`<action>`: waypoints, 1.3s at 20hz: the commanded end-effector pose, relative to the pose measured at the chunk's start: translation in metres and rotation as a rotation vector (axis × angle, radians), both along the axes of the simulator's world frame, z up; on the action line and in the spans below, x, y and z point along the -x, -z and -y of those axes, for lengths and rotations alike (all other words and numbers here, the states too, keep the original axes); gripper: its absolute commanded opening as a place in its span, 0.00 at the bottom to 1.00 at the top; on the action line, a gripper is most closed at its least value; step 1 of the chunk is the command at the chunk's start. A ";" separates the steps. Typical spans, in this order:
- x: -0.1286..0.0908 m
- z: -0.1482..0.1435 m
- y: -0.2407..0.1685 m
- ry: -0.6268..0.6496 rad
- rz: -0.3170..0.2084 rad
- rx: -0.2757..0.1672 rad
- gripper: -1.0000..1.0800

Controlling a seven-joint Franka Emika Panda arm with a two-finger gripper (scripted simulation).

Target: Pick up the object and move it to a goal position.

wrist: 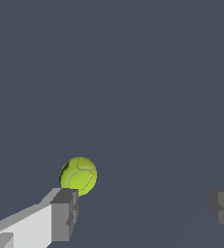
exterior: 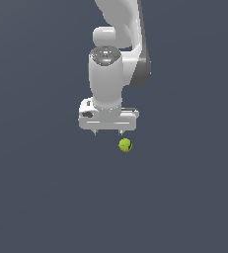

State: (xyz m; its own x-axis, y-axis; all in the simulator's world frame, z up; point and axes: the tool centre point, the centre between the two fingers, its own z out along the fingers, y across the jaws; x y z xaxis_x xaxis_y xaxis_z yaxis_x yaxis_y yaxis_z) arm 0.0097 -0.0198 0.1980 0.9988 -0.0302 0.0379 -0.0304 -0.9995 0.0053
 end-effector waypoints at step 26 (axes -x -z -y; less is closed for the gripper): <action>0.012 -0.006 0.031 -0.152 -0.036 0.012 0.96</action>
